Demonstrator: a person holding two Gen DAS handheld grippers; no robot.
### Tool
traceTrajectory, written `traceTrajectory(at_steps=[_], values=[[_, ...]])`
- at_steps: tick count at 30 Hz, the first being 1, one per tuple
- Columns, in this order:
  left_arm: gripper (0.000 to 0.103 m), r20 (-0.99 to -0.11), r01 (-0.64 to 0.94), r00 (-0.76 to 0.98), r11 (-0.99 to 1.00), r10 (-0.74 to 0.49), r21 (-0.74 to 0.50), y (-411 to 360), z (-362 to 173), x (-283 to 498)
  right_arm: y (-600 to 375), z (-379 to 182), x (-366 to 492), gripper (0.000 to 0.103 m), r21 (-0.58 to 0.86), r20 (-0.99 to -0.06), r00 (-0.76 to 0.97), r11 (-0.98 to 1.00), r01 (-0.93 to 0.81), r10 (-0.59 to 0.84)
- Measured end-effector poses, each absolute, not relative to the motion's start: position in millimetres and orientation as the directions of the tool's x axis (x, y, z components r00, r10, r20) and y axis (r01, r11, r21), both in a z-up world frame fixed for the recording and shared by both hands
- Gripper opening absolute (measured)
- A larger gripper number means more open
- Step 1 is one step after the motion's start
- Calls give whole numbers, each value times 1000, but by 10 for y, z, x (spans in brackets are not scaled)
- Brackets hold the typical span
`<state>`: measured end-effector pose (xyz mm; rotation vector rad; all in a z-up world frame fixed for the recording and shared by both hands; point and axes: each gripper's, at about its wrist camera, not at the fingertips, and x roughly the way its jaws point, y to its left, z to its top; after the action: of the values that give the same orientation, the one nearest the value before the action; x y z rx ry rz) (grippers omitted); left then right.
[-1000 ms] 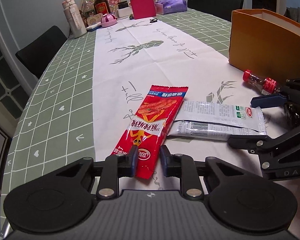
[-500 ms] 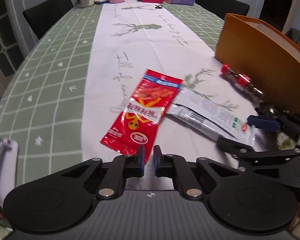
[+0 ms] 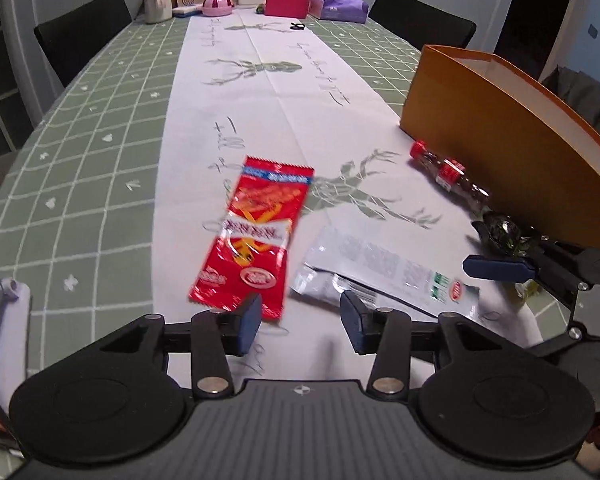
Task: Organize snacks
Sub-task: 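Lift the red packet with left tool while right tool grasps the white sachets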
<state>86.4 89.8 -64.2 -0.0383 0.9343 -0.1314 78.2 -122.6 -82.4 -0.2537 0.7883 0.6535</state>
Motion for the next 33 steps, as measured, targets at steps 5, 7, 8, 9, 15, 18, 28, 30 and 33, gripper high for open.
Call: traceTrajectory(at_steps=[5,7,8,9,15,18,28,30,33], values=[[52,-789,128,598,989,-141,-79,975,-650,1011,-1094,-882,937,82,36,-734,485,741,-671,475],[53,-775,139,621,990,-112,-32,967,-668,1055,-1059,-911,999,81,28,-737,487,741,-671,469],[53,-764,143,638,990,-96,-5,963,-675,1075,-1042,-929,1027,81,17,-740,491,743,-669,459],[54,-757,147,648,989,-83,17,960,-682,1101,-1035,-938,1045,80,3,-737,502,745,-667,453],[69,-750,166,657,985,-77,45,972,-765,1296,-1058,-932,1167,58,-20,-713,571,802,-597,407],[76,-740,168,669,984,-68,61,960,-843,1364,-1154,-940,1246,58,-24,-704,617,856,-516,352],[84,-733,149,675,989,-89,16,967,-1016,1468,-1228,-1018,1214,78,-14,-666,645,858,-513,374],[89,-732,132,675,991,-89,1,984,-1029,1476,-1241,-1025,1217,78,-13,-660,650,859,-511,377],[93,-731,122,678,993,-82,2,978,-1036,1457,-1272,-1032,1224,78,-10,-649,661,865,-501,375]])
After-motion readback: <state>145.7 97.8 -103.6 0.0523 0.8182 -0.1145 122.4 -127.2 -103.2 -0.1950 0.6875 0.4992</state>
